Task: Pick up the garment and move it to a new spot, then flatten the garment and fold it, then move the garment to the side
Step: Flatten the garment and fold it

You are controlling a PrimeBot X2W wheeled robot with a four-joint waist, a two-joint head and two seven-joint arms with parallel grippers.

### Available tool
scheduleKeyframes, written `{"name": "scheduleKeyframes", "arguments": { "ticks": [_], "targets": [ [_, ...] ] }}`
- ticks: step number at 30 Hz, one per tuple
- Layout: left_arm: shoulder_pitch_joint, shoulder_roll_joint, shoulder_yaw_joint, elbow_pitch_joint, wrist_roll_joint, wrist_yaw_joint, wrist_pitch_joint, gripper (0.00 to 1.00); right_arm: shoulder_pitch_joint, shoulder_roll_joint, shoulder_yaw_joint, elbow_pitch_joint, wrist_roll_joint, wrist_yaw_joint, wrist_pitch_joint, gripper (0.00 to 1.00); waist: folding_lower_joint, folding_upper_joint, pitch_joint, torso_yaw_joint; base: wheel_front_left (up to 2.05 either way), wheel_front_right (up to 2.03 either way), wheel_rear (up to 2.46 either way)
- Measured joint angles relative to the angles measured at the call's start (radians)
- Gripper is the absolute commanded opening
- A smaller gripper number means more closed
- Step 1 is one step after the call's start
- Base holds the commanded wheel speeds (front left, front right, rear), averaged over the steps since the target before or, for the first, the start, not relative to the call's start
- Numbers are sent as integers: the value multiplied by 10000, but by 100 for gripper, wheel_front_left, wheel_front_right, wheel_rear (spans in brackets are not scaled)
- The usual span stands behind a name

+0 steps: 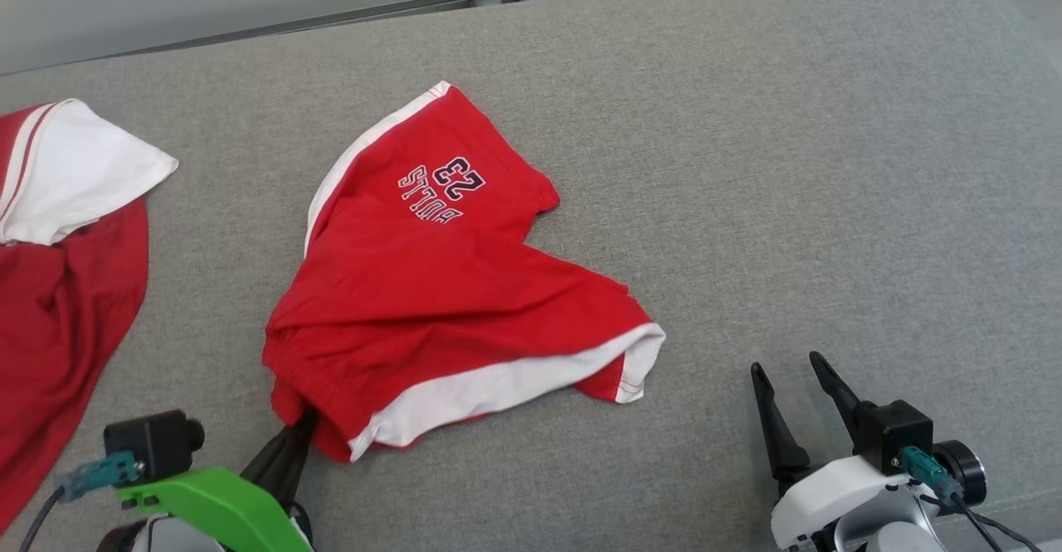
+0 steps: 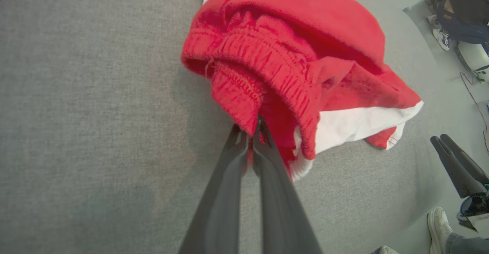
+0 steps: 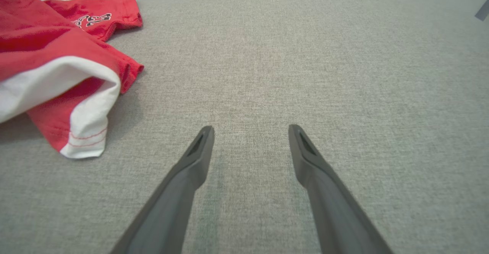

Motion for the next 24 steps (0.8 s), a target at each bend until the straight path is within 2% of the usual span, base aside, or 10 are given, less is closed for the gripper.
{"name": "scheduleKeyframes", "arguments": {
  "ticks": [4, 12, 18, 22, 24],
  "targets": [
    [771, -100, 242, 882, -516, -40, -360, 0, -51, -2, -102, -13, -244, 0, 0, 100, 0, 0, -20, 313, 0, 0, 0],
    [1340, -395, 378, 1708, -1275, -842, -510, 0, 3, -58, -174, 21, -472, 0, 0, 100, 0, 0, -166, 875, 0, 0, 0],
    [1492, -98, 510, 1197, -1889, -1645, -23, 0, 46, -105, -90, 65, -512, 0, 0, 100, 0, 0, -371, 1189, 0, 0, 0],
    [1501, 255, 928, 339, -2851, -2470, 451, 0, 58, -125, 29, 100, -512, 0, 0, 100, 0, 0, -504, 1331, 0, 0, 0],
    [1545, 495, 1225, 19, -3296, -2719, 639, 0, 59, -132, 50, 105, -512, 0, 0, 100, 0, 0, -534, 1375, 0, 0, 0]
  ]
}}
